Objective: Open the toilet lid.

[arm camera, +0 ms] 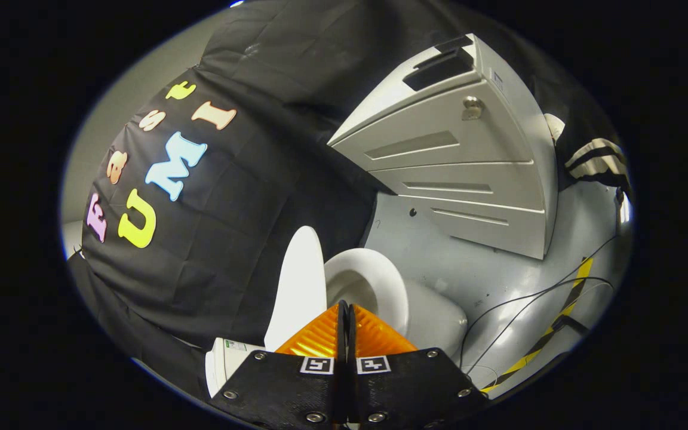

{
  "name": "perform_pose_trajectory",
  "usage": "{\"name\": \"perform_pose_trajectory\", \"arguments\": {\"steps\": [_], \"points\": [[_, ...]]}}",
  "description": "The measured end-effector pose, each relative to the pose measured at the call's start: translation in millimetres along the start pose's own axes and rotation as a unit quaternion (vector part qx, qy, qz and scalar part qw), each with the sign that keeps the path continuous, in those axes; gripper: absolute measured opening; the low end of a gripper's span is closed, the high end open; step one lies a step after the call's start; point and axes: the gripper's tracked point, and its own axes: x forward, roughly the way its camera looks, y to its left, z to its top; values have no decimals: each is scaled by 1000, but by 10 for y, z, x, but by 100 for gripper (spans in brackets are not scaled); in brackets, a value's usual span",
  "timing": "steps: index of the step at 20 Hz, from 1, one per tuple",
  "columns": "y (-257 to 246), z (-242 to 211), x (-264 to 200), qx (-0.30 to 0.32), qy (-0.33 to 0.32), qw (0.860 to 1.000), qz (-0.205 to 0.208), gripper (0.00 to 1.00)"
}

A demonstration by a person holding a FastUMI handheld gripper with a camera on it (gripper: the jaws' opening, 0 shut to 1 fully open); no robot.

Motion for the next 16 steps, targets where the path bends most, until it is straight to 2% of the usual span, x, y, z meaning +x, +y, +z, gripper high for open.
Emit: {"name": "perform_pose_trajectory", "arguments": {"steps": [7,16], "points": [[494,127,-226,-37,-22,999,28,0],[883,149,-382,-64,-32,997,37,0]]}}
